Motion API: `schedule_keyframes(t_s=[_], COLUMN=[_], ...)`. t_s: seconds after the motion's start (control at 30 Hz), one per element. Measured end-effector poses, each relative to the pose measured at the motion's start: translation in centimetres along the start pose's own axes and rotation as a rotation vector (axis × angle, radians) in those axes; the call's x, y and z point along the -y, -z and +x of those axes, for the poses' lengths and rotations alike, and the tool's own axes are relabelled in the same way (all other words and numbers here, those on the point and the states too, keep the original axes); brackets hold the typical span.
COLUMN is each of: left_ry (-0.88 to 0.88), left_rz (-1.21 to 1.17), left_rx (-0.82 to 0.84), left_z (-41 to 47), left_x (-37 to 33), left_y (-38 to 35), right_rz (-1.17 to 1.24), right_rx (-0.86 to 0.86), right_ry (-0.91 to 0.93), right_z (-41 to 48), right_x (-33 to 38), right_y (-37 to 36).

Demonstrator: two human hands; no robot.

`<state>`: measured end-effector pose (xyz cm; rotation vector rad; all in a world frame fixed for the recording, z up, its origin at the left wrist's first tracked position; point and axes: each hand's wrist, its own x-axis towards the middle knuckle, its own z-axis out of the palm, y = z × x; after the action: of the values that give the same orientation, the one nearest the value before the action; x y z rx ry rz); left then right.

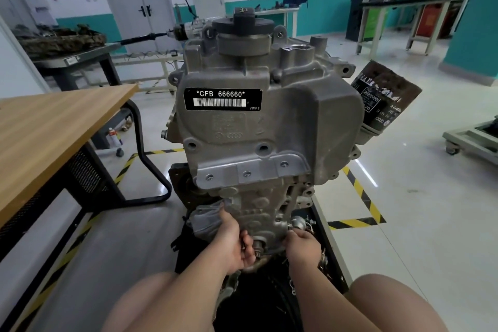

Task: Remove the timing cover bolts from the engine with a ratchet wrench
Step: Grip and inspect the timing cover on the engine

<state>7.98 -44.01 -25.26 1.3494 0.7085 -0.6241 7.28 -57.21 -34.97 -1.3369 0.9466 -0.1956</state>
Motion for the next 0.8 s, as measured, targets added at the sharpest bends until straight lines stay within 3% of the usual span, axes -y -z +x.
schedule_keyframes(t_s=[0.27,0.5,0.8], left_ry=[0.000,0.003,0.028], left_rz=[0.002,0.004,0.009], left_rx=[0.018,0.007,0.011], left_z=[-0.8,-1.0,-1.1], left_x=[-0.2,-0.2,-0.3], left_y=[-0.1,-0.1,0.0], right_rz=[0.321,0.251,0.212], right_rx=[-0.004,0.021,-0.011], right_ry=[-0.202,-0.281,-0.202], right_z=[0.2,0.0,-0.5], right_x=[-0.3,-0.2,0.0], right_y=[-0.6,-0.7,-0.7])
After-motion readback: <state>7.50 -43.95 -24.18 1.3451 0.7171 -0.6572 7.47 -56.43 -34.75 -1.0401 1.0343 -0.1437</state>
